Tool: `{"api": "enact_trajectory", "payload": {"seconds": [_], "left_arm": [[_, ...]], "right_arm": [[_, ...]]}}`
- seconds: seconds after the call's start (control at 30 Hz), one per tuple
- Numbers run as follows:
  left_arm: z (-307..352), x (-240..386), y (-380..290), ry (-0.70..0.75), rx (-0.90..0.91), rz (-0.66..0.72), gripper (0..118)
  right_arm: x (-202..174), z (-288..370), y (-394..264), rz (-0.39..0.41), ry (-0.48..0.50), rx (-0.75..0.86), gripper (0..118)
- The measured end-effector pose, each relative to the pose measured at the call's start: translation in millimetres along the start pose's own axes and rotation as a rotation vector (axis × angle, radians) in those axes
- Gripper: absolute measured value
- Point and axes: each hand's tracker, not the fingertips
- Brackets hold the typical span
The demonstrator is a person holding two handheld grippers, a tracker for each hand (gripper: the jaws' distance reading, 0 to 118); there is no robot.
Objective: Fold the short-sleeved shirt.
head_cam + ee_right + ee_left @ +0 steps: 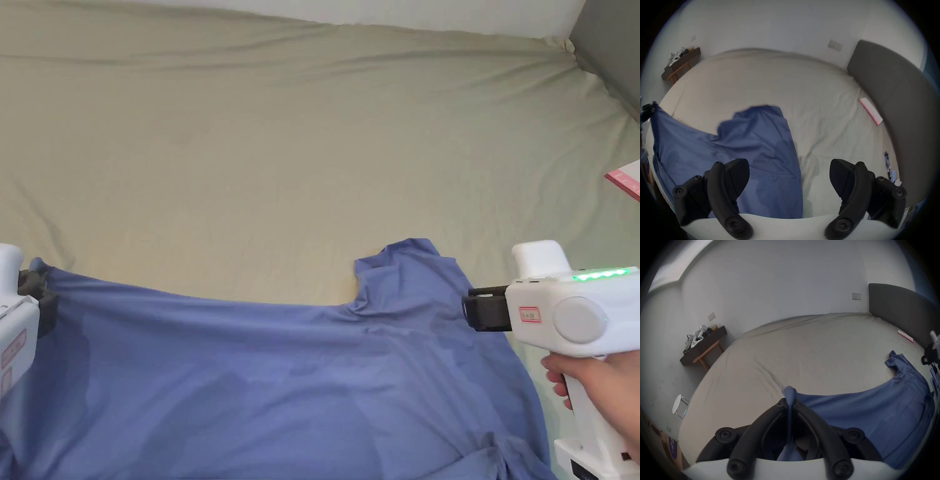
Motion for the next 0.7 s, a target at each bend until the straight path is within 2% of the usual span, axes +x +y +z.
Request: {"api": "enact_trajectory", "payload": {"seconds": [0.1,0.2,0.23,0.27,0.33,0.37,0.4,0.43,0.6,0.7], "left_arm": [[9.7,2.5,-7.4,0.010,-0.002,-0.012,2],[11.5,4.6,-14.1,0.013,-0.008,-0.012,2],[11.7,5.4,-16.9,0.020,-0.012,-0.018,2],[11.3,5.5,-19.5,0.026,-0.015,-0.021,2],[8.1,4.0,-23.9,0.025,-0.034,-0.006,2],[6.6,2.1,-26.2,0.021,-0.042,0.013,2],[5.2,0.8,-27.3,0.021,-0.050,0.022,2],[3.9,-0.4,-28.0,0.024,-0.056,0.028,2],[13.8,-3.5,-16.1,0.029,-0.035,0.042,2],[28.6,-10.3,-4.2,0.037,-0.010,0.058,2]], "right_arm": [[11.9,-45.1,-1.2,-0.059,0.008,-0.128,105],[14.5,-66.5,-4.7,-0.074,-0.016,-0.147,104],[14.0,-70.3,-4.8,-0.077,-0.006,-0.160,100],[11.2,-72.7,-7.2,-0.078,0.008,-0.168,92],[3.9,-66.5,-8.5,-0.092,0.080,-0.153,62],[0.7,-62.2,-6.9,-0.081,0.060,-0.148,50],[-4.1,-58.0,-5.8,-0.041,0.032,-0.133,19],[-5.2,-53.9,-3.4,-0.002,-0.011,-0.114,5],[8.9,-13.2,7.4,-0.063,0.064,-0.030,5],[11.6,27.1,14.3,-0.041,0.068,0.024,5]]}}
